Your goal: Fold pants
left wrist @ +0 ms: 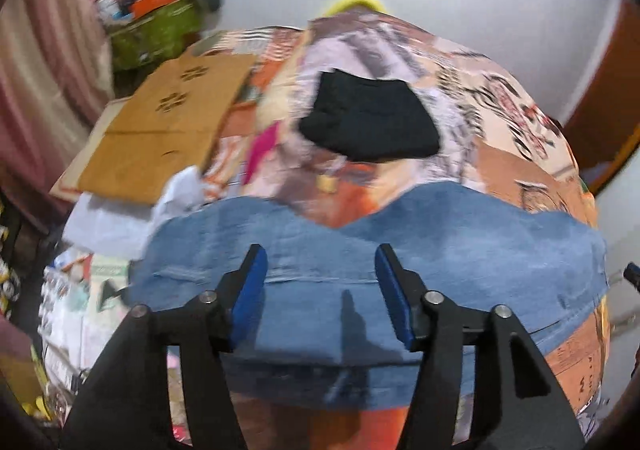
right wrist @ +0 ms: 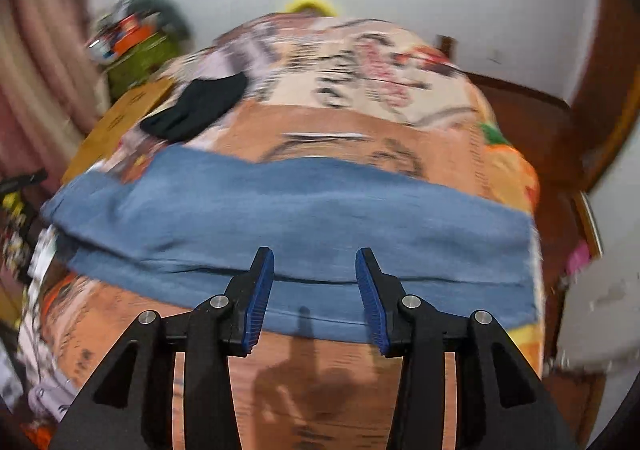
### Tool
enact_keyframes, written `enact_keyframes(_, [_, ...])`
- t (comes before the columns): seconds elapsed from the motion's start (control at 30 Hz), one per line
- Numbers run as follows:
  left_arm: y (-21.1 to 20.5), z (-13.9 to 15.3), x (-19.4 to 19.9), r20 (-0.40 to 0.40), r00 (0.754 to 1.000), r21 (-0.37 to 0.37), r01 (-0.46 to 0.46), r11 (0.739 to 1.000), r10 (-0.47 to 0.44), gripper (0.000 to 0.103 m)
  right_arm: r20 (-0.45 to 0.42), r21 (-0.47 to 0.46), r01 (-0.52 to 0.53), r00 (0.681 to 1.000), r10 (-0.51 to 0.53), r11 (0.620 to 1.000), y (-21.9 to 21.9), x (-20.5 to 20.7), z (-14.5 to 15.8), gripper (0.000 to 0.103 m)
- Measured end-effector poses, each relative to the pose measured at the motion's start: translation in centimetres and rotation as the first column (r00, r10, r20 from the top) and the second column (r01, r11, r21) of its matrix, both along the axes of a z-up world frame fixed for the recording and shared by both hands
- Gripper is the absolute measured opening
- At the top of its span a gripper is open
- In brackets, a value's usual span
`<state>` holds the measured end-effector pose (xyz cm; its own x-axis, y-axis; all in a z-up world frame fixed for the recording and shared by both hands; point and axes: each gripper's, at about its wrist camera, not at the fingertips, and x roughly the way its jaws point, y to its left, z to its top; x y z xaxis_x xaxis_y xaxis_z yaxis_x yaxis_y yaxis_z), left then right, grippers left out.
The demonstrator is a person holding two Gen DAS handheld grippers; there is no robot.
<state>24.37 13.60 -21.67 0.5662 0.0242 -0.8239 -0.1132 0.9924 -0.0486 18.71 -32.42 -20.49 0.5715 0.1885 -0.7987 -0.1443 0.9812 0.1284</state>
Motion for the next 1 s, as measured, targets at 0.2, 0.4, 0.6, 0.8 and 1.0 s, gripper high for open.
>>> enact_keyframes(0.2, [-6.7, -3.3, 3.4, -0.085, 0.989, -0.023, 0.116, 0.993, -0.118, 0.06, -0.035, 0.001, 0.2, 0.979, -0.2, 0.98, -7.3, 0.2, -1.9, 0.048])
enact_keyframes(0.4, [-11.4, -7.1, 4.2, -0.177, 0.967, 0.015, 0.19, 0.982, -0.185, 0.061, -0.116, 0.011, 0.337, 0.936, -0.333, 0.942, -12.6, 1.3, -5.8, 0.048])
enact_keyframes(0.6, [-13.0, -8.8, 3.5, -0.178, 0.97, 0.131, 0.193, 0.973, -0.168, 0.071, -0.183, 0.055, 0.411, 0.9, -0.395, 0.91, -15.7, 2.9, -9.3, 0.048])
enact_keyframes(0.8, [-12.5, -9.1, 3.4, -0.17, 0.977, 0.112, 0.149, 0.982, -0.129, 0.077, -0.224, 0.136, 0.459, 0.877, -0.424, 0.878, -16.8, 3.7, -11.8, 0.048])
enact_keyframes(1.0, [-12.9, -9.3, 3.5, -0.168, 0.978, 0.142, 0.147, 0.979, -0.123, 0.078, -0.195, 0.186, 0.457, 0.885, -0.423, 0.87, -16.7, 4.8, -12.1, 0.05])
